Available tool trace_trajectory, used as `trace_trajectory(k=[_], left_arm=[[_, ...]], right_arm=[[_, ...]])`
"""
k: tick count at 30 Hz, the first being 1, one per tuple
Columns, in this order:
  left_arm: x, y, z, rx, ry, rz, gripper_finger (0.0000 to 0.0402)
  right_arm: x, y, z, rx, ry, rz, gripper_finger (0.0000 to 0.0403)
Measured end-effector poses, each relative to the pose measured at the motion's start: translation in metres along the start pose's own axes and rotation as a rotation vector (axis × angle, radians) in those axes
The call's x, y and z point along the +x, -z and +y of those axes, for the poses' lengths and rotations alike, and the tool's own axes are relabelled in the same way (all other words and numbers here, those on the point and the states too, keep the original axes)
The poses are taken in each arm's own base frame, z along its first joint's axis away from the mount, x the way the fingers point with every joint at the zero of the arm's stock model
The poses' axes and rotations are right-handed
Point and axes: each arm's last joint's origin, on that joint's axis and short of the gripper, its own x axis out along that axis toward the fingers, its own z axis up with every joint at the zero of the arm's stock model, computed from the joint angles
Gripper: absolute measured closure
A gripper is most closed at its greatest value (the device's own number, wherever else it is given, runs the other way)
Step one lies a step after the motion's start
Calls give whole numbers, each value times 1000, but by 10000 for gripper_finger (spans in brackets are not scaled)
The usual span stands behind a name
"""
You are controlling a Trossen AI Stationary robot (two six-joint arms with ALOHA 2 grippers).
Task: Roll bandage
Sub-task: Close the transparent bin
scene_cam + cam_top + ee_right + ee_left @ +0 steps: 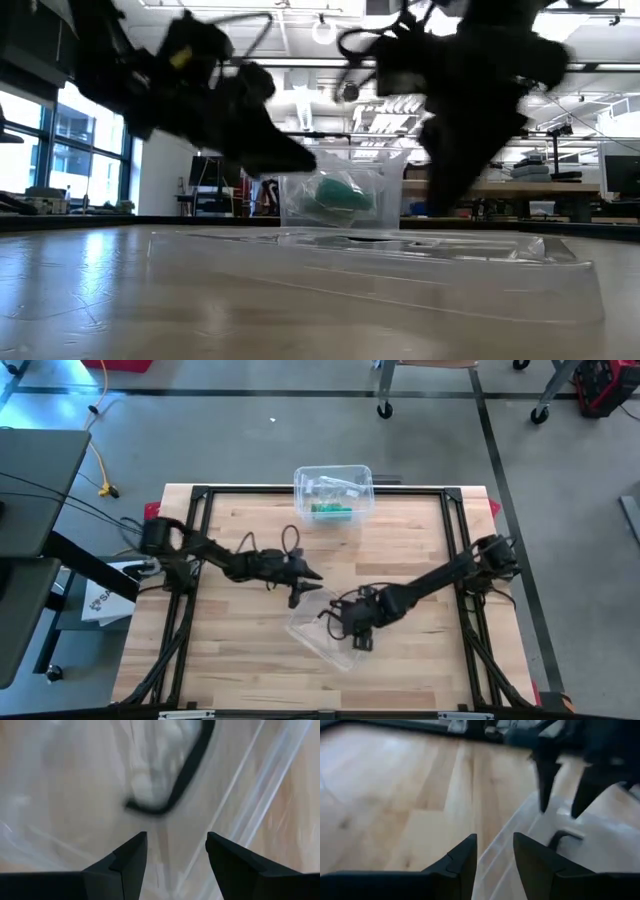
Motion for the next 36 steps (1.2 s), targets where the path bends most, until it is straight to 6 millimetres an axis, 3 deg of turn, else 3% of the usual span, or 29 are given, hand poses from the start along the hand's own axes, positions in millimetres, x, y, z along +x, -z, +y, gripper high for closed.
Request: trace_trajectory(k=[3, 6, 11, 15, 22, 25, 28, 32, 36], left_arm=[[19, 16, 6, -44, -9, 78, 284], [27, 31, 6, -94, 34, 189, 290], [23, 37, -6, -233, 102, 333, 306], [18, 31, -27, -325, 115, 349, 319], [11, 6, -44, -362, 18, 217, 335], [16, -7, -38, -366, 42, 194, 348], [25, -15, -21, -346, 5, 158, 369], [35, -3, 3, -340, -37, 224, 397], [42, 10, 12, -371, -26, 263, 396]], right_arm=[[7, 16, 2, -19, 53, 41, 206], [13, 26, -10, -44, 127, 70, 206], [13, 38, -43, -134, 428, 101, 206], [1, 33, -61, -196, 579, 77, 206], [-19, 25, -59, -372, 373, 54, 206], [-21, 16, -50, -444, 189, -34, 206], [-16, 3, -44, -540, 155, -151, 206], [1, -1, -36, -717, 194, -177, 206], [20, 4, -31, -761, 289, -122, 206]])
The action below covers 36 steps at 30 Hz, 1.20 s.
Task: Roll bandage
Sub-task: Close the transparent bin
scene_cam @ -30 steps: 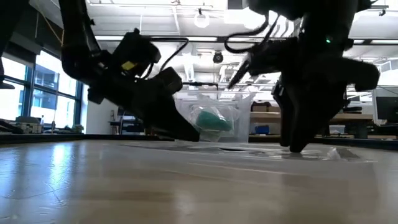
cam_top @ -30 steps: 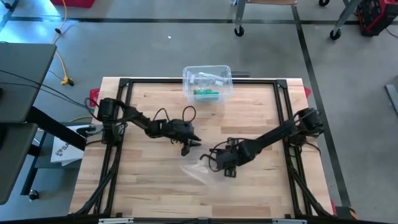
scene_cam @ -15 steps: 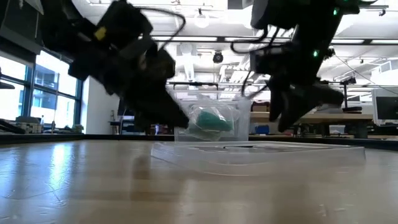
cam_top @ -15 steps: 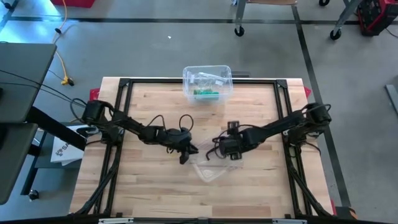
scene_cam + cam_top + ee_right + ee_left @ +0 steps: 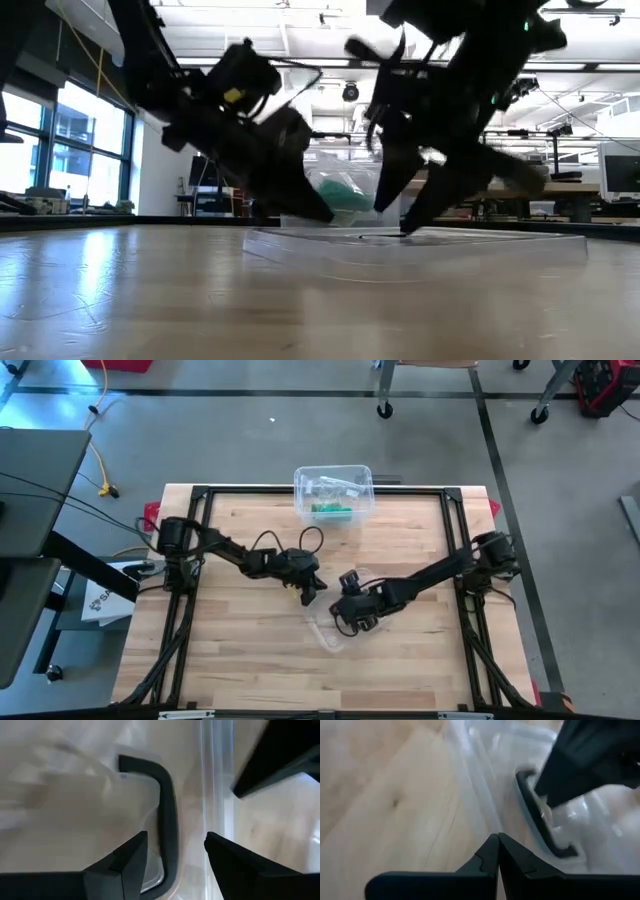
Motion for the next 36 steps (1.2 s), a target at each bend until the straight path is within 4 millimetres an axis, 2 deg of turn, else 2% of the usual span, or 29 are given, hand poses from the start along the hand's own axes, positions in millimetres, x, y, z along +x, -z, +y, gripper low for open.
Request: trace_trajectory(k=[7, 13, 21, 26, 30, 34, 36], left_arm=[[10, 10, 3, -5, 3, 19, 399], [13, 13, -2, -7, 19, 4, 400], [13, 14, -2, -50, 29, 6, 401], [13, 14, -3, -44, 38, 11, 401], [13, 14, -4, -36, 41, 13, 401], [13, 14, -4, -31, 46, 15, 401], [13, 14, -4, -31, 46, 15, 401]], right_arm=[[19, 1, 11, -33, 113, 75, 206], [21, 0, 9, 20, 146, 71, 206], [9, -5, 26, 45, 370, 107, 221], [2, -9, 38, 144, 428, 72, 236], [3, -9, 38, 214, 389, 55, 244], [10, -8, 26, 242, 172, 21, 246], [13, -5, 19, 246, 125, 25, 249]])
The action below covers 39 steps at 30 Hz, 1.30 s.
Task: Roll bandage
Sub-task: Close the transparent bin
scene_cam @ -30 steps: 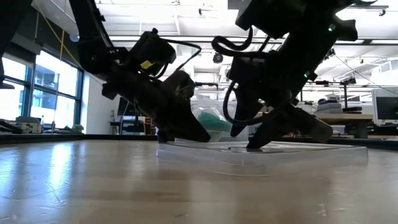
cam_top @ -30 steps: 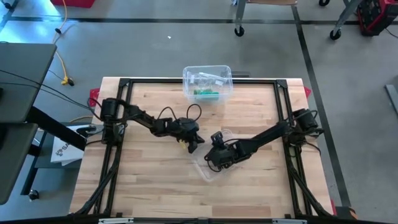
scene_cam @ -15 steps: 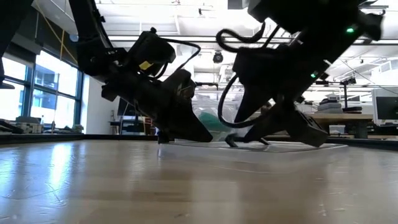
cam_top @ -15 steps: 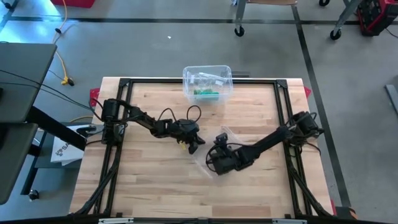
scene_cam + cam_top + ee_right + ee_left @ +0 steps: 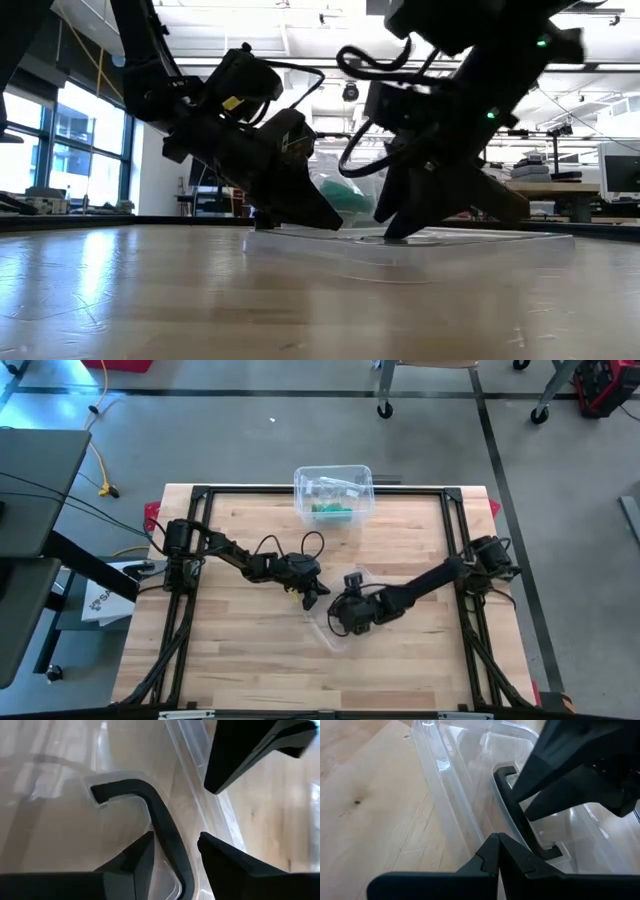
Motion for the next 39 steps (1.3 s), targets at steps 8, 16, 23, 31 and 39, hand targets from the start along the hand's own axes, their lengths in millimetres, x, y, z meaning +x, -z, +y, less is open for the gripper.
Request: trace_trajectory(k=[8, 16, 23, 31, 39], left_arm=[[0, 1, 0, 4, -4, 0, 401], [0, 1, 0, 17, -5, 1, 401], [1, 2, -3, 22, -14, -6, 401], [1, 1, -4, 8, -4, -10, 401], [1, -4, -11, -2, 107, -62, 401]], right_arm=[[13, 4, -23, -44, -109, 15, 289], [33, 7, -26, -340, -150, -6, 279], [50, 3, -16, -248, 98, 16, 219], [36, 0, 6, -10, 278, -12, 219], [21, -1, 21, 40, 557, -33, 222]])
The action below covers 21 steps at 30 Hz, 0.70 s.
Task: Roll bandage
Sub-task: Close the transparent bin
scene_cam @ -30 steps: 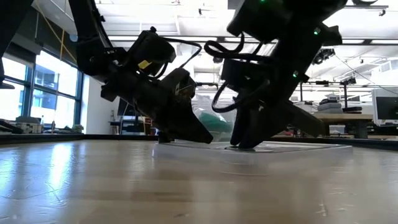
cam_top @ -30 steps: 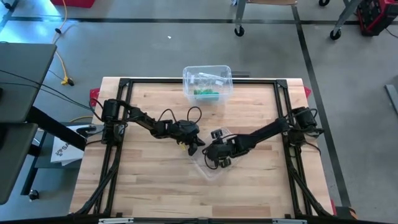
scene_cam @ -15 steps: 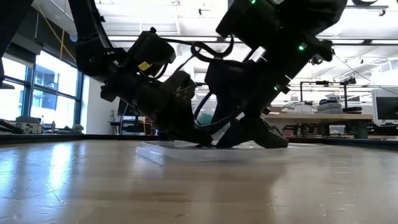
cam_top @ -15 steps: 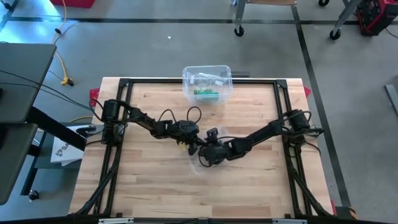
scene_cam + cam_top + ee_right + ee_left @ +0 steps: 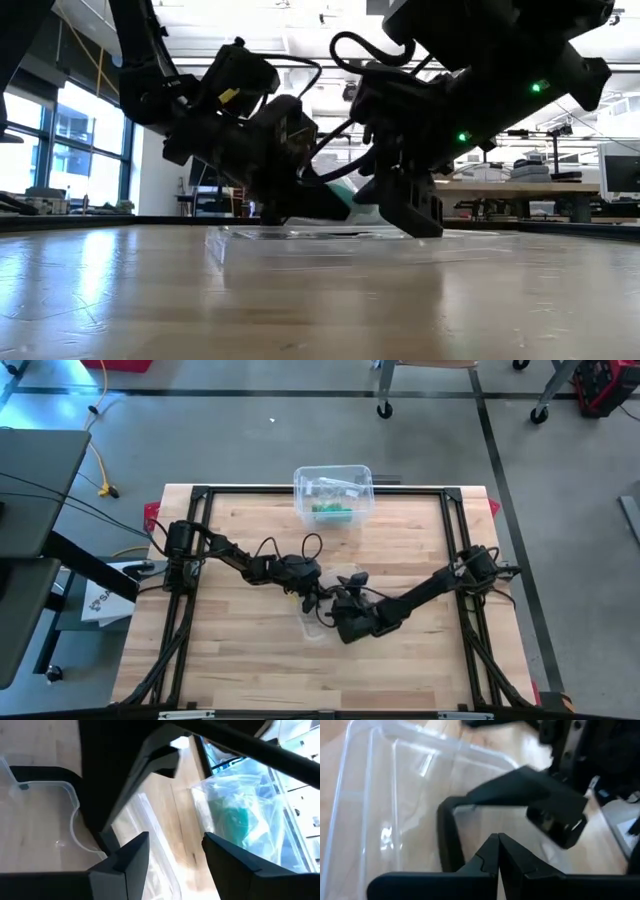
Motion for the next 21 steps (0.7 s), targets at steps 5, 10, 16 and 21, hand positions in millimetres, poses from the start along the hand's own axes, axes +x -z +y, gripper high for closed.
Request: trace_trajectory(k=[5, 10, 16, 21], left_arm=[[0, -2, -1, -10, 33, 0, 401], [-11, -14, 0, -52, -12, 9, 401], [-21, -14, 13, -65, -139, 82, 401], [-19, -9, 11, -46, -158, 116, 401]], right_arm=[[1, -2, 1, -42, -165, -18, 222], [6, -10, -14, -102, -478, -53, 222], [23, -17, -36, -150, -714, -30, 222], [25, -27, -46, -230, -755, -44, 222]])
